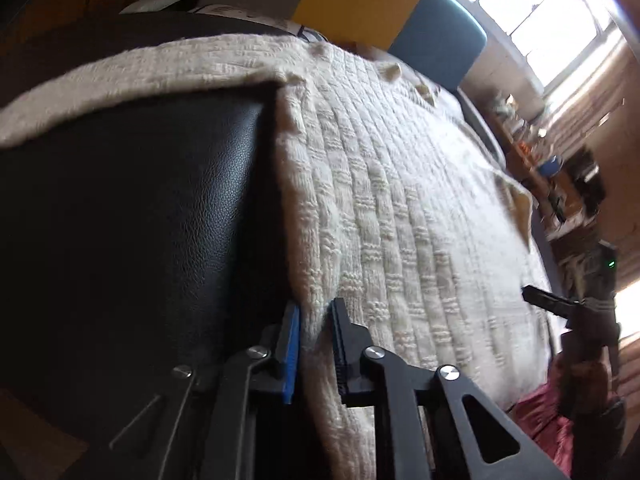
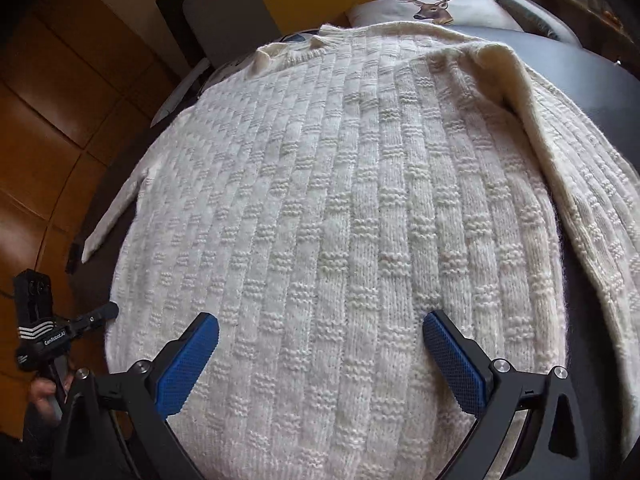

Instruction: Fold clothes

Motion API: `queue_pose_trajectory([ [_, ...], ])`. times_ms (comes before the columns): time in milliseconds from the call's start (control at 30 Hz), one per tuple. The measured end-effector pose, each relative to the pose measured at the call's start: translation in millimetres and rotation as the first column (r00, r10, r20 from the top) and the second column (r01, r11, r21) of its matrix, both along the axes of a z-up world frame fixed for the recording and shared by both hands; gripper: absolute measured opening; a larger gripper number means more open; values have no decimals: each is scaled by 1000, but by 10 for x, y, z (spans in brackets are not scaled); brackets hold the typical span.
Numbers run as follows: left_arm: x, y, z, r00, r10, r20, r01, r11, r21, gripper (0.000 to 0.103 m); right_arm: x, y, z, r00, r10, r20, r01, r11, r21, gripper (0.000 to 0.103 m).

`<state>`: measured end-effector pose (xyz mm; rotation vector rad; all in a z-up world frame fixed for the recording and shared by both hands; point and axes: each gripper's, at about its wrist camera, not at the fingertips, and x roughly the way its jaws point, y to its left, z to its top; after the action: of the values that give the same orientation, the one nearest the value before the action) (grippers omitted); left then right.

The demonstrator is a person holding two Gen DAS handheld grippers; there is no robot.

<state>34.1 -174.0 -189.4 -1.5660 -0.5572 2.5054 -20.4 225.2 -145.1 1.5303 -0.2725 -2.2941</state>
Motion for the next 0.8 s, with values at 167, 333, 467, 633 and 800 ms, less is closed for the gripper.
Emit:
queue_pose_trajectory([
  [167,-15,9,125,1000,3,-3,-4,989,-151,10,186,-187,-38,998,50,-35,-44,986,159,103],
  [333,197,-72,505,992,59,-110,-65,997,-49,16,210,-299,1,997,77,-25,-69,971,227,103],
  [467,364,228,546,993,-15,-120,4,996,-91,18,290,-280,220,992,77,-98,-67,993,98,103],
  [633,617,-48,274,997,72,-31,-71,996,45,26,439,-405,222,987,118,-108,-110,991,77,103],
  [800,742,-202,39,997,78,-3,-76,981,176,43,408,-419,-17,992,94,-83,-87,993,76,103],
])
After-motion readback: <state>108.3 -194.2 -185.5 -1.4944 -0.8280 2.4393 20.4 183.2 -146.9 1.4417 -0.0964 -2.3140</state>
